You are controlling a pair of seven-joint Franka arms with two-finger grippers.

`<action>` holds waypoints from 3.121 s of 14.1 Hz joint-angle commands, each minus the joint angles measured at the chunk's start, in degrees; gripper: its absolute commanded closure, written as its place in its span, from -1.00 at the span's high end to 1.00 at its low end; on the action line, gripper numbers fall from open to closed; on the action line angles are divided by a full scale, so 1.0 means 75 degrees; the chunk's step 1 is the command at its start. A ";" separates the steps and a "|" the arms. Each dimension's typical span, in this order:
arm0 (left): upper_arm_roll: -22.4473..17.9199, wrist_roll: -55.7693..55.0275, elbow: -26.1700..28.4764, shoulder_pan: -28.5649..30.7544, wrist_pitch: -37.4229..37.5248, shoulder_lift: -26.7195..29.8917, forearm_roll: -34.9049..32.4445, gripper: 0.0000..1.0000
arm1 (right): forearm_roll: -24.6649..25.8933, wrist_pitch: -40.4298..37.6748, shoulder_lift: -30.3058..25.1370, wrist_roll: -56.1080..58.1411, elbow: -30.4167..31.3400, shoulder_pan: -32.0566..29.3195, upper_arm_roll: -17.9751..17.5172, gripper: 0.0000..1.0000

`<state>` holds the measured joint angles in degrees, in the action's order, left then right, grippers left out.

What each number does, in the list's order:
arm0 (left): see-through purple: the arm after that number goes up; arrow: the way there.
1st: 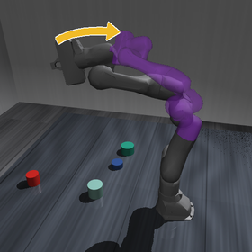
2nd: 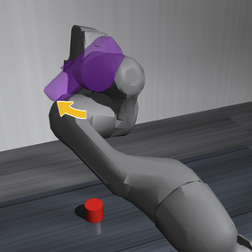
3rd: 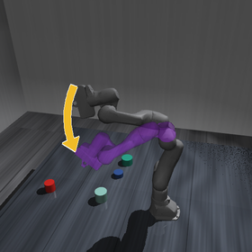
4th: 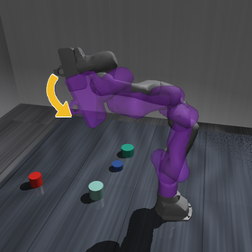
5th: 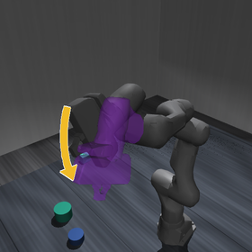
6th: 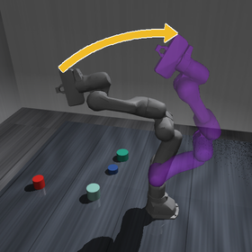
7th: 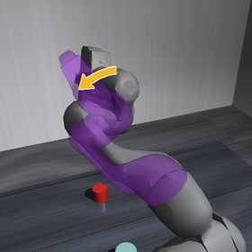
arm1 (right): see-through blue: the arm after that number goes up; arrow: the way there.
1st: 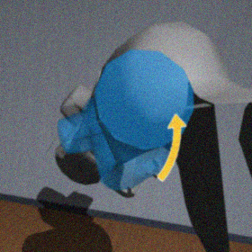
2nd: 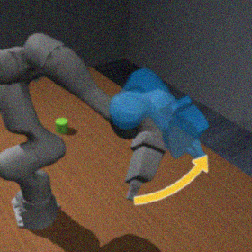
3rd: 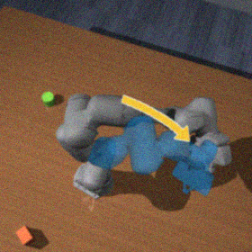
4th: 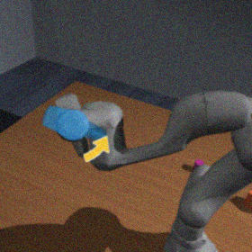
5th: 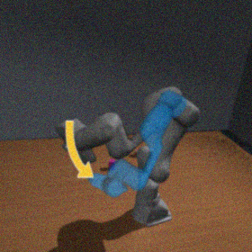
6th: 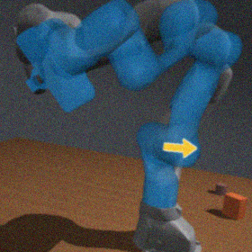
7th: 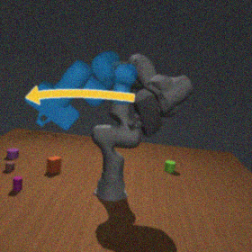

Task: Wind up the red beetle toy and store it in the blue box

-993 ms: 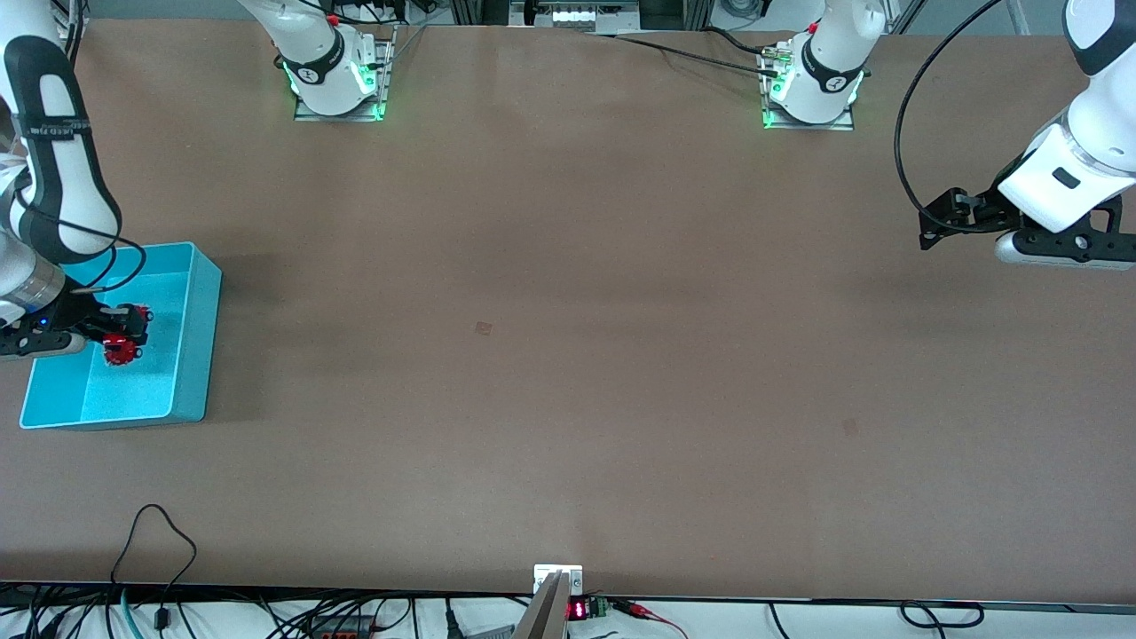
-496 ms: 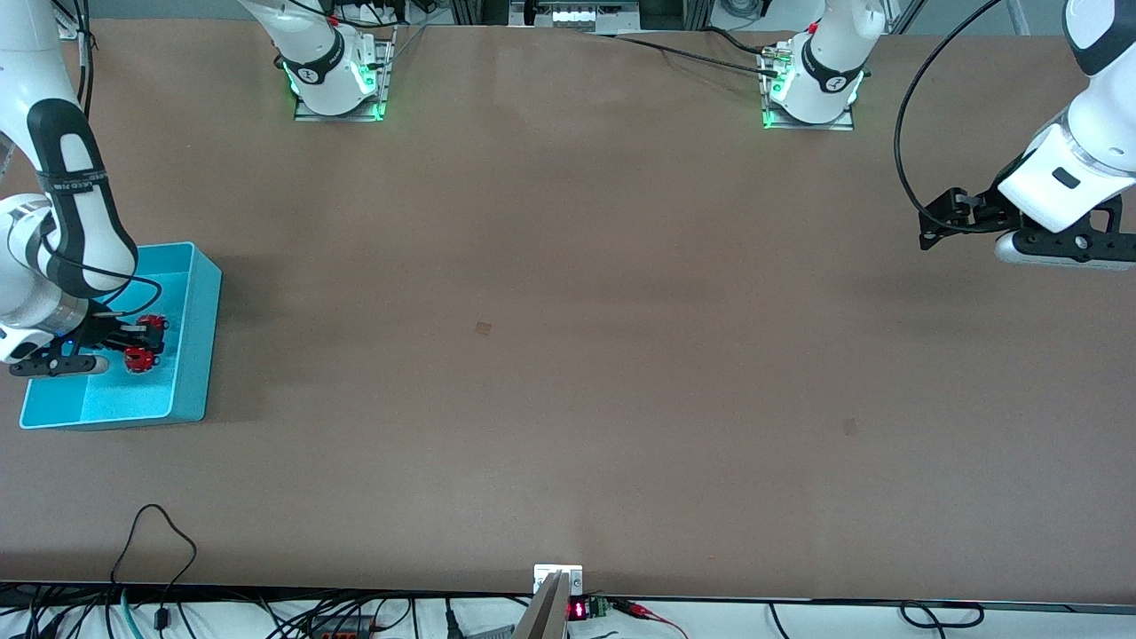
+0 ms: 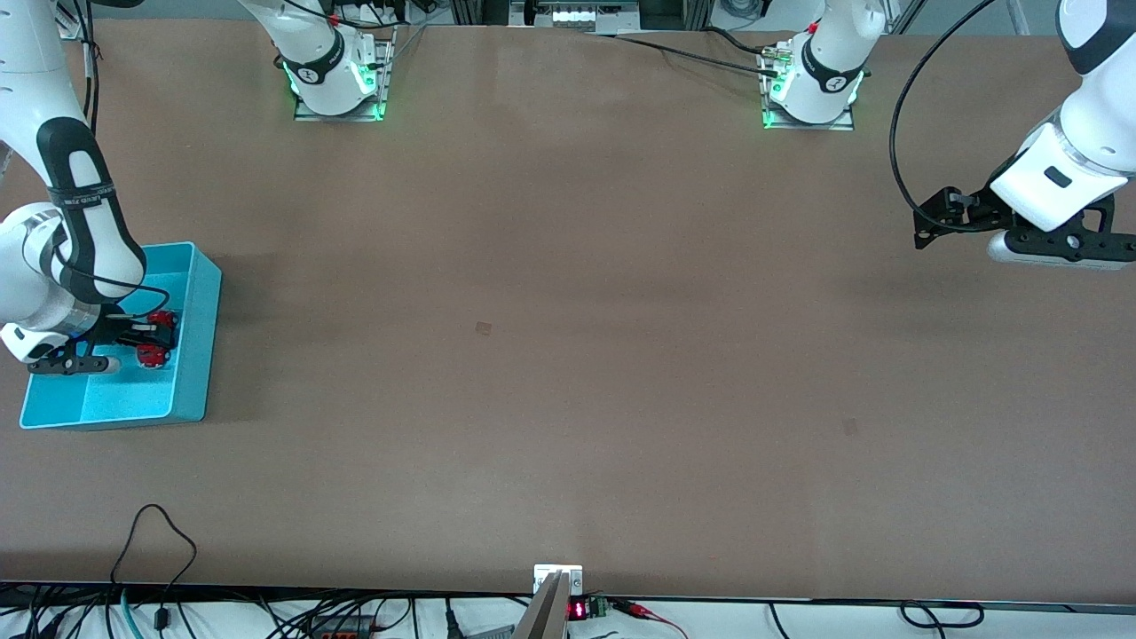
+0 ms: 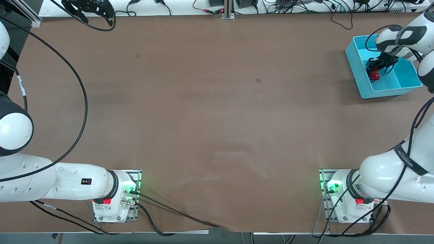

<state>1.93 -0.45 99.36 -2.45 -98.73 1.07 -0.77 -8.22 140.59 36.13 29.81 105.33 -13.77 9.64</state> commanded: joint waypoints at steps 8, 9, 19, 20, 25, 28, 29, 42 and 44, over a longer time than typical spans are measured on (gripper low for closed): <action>0.0000 -0.0046 -0.0123 -0.0049 0.0110 -0.0002 -0.0143 1.00 | -0.0310 -0.1374 -0.0585 -0.0060 -0.0904 -0.0051 -0.0066 1.00; 0.0000 -0.0046 -0.0123 -0.0049 0.0110 -0.0002 -0.0143 1.00 | -0.0194 -0.1761 -0.0795 -0.0060 -0.1116 -0.0028 -0.0090 1.00; 0.0000 -0.0046 -0.0123 -0.0049 0.0110 -0.0013 -0.0143 1.00 | -0.0041 -0.4257 -0.2718 -0.2363 -0.1505 0.1705 -0.0160 1.00; 0.0000 -0.0046 -0.0123 -0.0049 0.0110 -0.0014 -0.0143 1.00 | -0.0017 -0.4539 -0.2882 -0.2798 -0.1505 0.1788 -0.0161 1.00; 0.0000 -0.0046 -0.0123 -0.0049 0.0110 -0.0014 -0.0143 1.00 | 0.0229 -0.6530 -0.3948 -0.3937 -0.1540 0.1883 -0.0114 1.00; 0.0000 -0.0034 -0.0123 -0.0037 0.0110 -0.0014 -0.0143 1.00 | 0.0918 -0.6793 -0.4640 -0.4034 -0.1354 0.1906 -0.0195 1.00; 0.0000 -0.0034 -0.0123 -0.0037 0.0110 -0.0014 -0.0143 1.00 | 0.1048 -0.6676 -0.4781 -0.3998 -0.1259 0.1976 -0.0207 1.00; 0.0000 -0.0034 -0.0123 -0.0037 0.0121 -0.0014 -0.0143 1.00 | 0.1225 -0.5679 -0.5427 -0.3400 -0.0391 0.2129 -0.0161 1.00; 0.0000 -0.0034 -0.0123 -0.0037 0.0121 -0.0014 -0.0143 1.00 | 0.1249 -0.5667 -0.5427 -0.3319 -0.0426 0.1919 -0.0044 1.00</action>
<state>1.94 -0.45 99.36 -2.45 -98.73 1.06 -0.77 0.46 98.26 -4.96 3.40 103.36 2.20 8.77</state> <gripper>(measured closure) 0.000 0.000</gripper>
